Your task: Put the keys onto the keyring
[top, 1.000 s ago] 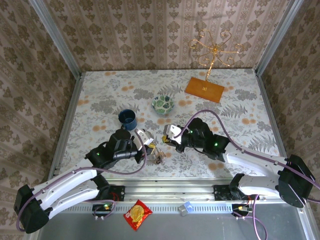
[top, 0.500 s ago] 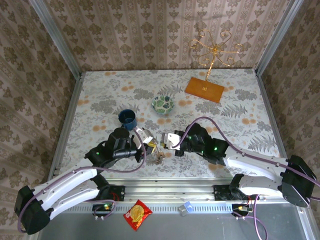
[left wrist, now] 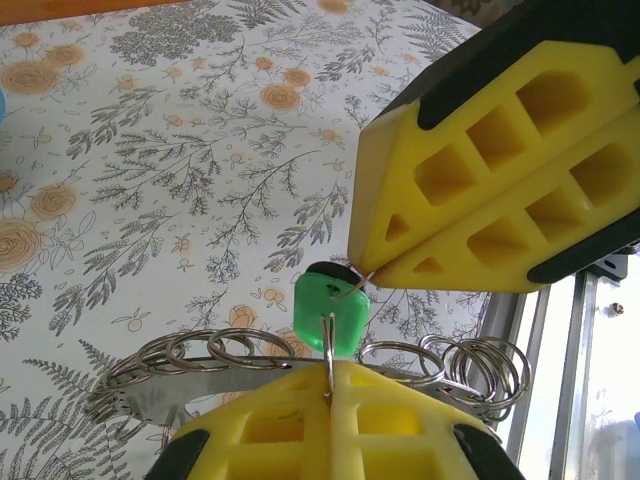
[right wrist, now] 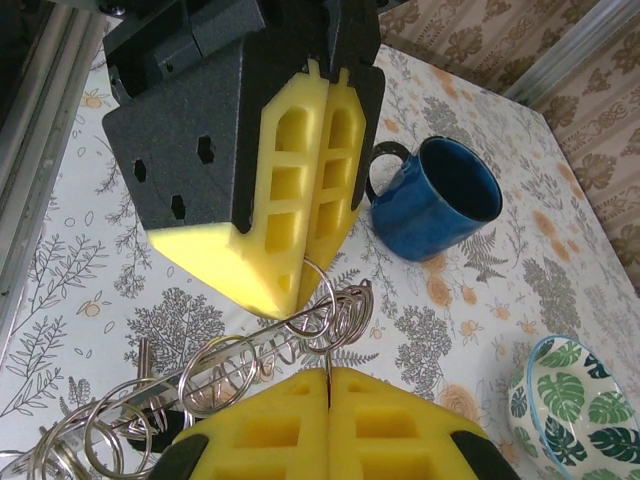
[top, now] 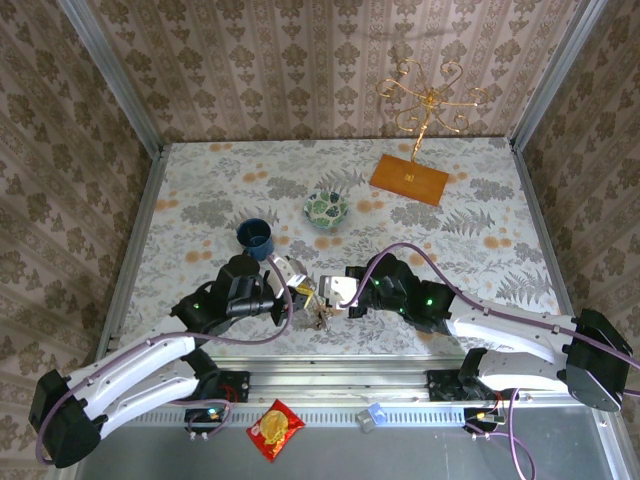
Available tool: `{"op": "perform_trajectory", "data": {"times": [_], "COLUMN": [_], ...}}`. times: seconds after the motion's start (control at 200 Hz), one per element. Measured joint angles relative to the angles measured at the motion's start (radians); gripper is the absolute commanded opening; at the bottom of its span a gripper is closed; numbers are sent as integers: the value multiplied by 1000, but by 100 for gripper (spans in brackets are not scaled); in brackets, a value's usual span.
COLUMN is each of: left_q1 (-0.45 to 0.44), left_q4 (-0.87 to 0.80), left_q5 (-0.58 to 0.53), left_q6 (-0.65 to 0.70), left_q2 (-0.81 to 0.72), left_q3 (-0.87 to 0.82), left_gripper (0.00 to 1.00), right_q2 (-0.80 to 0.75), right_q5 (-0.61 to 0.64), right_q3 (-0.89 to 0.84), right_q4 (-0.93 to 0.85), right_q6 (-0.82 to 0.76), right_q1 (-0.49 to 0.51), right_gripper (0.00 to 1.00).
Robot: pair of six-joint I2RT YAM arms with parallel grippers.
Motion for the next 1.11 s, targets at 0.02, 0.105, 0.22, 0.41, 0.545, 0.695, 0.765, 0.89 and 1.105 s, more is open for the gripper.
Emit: {"op": "perform_trajectory", "data": {"times": [0.02, 0.105, 0.22, 0.41, 0.545, 0.695, 0.765, 0.89, 1.105], "left_q1": [0, 0, 0, 0, 0, 0, 0, 0, 0], "left_q4": [0, 5, 11, 14, 14, 14, 14, 14, 13], "left_q5": [0, 0, 1, 3, 5, 6, 7, 7, 6], "left_q6": [0, -2, -3, -3, -3, -3, -3, -3, -3], "left_q2": [0, 5, 10, 11, 11, 11, 11, 11, 11], "left_q3": [0, 0, 0, 0, 0, 0, 0, 0, 0], "left_gripper": [0, 0, 0, 0, 0, 0, 0, 0, 0], "right_q2": [0, 0, 0, 0, 5, 8, 10, 10, 11], "right_q5": [2, 3, 3, 3, 2, 2, 2, 2, 2], "right_q3": [0, 0, 0, 0, 0, 0, 0, 0, 0], "right_q4": [0, 1, 8, 15, 16, 21, 29, 39, 39], "right_q6": [0, 0, 1, 3, 4, 5, 8, 12, 12], "right_q1": [0, 0, 0, 0, 0, 2, 3, 6, 9], "right_gripper": [0, 0, 0, 0, 0, 0, 0, 0, 0]}}
